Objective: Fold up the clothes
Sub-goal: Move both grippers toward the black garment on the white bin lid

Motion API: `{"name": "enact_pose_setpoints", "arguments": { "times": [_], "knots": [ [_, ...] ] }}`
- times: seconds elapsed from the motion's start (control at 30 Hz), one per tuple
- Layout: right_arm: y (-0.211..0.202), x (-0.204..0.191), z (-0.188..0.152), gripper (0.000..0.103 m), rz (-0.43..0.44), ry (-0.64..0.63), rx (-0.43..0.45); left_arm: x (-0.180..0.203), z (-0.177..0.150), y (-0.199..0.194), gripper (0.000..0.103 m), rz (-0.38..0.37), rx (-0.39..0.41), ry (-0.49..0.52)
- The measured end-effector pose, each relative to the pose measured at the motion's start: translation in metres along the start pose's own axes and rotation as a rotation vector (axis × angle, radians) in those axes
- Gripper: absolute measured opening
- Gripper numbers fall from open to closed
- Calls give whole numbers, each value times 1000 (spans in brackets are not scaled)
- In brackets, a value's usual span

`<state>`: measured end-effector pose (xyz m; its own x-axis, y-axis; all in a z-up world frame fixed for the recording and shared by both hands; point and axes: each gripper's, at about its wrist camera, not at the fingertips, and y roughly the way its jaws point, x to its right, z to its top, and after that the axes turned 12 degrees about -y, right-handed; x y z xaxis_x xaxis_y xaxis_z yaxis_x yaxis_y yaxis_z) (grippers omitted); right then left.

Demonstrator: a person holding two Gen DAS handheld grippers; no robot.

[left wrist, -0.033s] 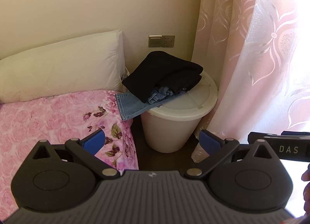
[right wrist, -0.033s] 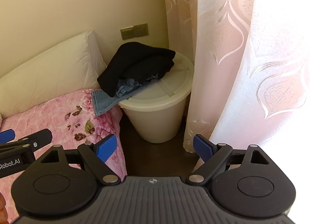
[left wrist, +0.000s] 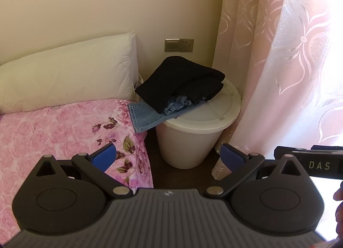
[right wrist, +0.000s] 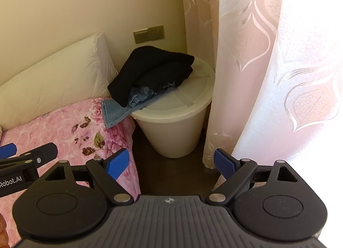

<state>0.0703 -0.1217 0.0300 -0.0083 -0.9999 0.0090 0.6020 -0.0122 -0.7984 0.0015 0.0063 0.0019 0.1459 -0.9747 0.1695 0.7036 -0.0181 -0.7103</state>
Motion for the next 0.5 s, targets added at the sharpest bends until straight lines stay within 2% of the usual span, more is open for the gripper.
{"name": "enact_pose_setpoints", "arguments": {
  "times": [0.27, 0.5],
  "knots": [
    [3, -9, 2, 89, -14, 1, 0, -20, 10, 4, 102, -13, -6, -4],
    [6, -20, 1, 89, -23, -2, 5, -20, 5, 3, 102, -12, -5, -4]
  ]
}}
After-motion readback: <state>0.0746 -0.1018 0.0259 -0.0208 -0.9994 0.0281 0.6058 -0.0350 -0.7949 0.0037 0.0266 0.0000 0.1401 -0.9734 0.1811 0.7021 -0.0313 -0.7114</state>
